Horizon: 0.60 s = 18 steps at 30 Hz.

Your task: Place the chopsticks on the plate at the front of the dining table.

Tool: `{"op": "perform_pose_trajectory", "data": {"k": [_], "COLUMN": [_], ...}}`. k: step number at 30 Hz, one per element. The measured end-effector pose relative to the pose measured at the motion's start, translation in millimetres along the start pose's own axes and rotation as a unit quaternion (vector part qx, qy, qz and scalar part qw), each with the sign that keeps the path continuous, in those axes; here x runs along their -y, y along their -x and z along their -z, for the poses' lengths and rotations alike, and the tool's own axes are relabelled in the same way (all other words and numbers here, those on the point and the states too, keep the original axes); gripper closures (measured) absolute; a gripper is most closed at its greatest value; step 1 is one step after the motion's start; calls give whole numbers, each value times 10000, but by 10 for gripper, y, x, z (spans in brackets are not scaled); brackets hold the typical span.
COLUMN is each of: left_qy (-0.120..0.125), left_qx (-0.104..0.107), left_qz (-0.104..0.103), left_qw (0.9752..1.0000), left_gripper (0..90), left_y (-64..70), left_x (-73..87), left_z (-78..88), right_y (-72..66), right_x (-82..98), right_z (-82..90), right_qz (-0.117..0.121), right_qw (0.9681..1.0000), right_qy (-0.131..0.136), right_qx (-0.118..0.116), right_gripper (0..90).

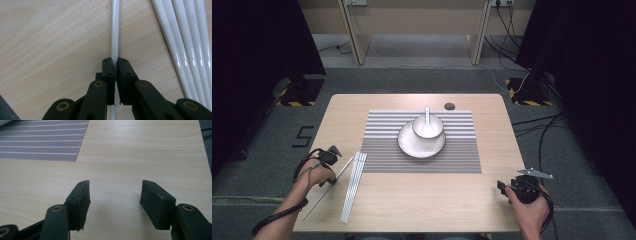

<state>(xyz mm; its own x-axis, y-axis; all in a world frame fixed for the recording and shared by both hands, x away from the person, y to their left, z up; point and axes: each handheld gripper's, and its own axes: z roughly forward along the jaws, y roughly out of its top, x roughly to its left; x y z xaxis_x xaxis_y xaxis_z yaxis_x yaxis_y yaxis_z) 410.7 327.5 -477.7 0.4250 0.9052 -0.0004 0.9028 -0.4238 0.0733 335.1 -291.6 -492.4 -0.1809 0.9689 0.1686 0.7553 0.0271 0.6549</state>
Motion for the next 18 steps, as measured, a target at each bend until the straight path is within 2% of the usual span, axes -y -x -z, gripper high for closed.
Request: {"op": "perform_pose_trajectory", "data": {"k": [4,18], "left_qy": [-18,16], "left_qx": [5,-18], "left_qz": [54,25], "left_qw": [10000,10000], "left_gripper": [845,848], "left_y": [8,21], "left_x": [5,-23], "left_z": [-1,102], "right_y": [1,3], "right_x": [1,-1], "right_z": [0,9], "right_qz": [-32,-58], "right_qw": [10000,10000], "right_qy": [-6,9], "right_qx": [-8,-16], "right_gripper": [410,410]}}
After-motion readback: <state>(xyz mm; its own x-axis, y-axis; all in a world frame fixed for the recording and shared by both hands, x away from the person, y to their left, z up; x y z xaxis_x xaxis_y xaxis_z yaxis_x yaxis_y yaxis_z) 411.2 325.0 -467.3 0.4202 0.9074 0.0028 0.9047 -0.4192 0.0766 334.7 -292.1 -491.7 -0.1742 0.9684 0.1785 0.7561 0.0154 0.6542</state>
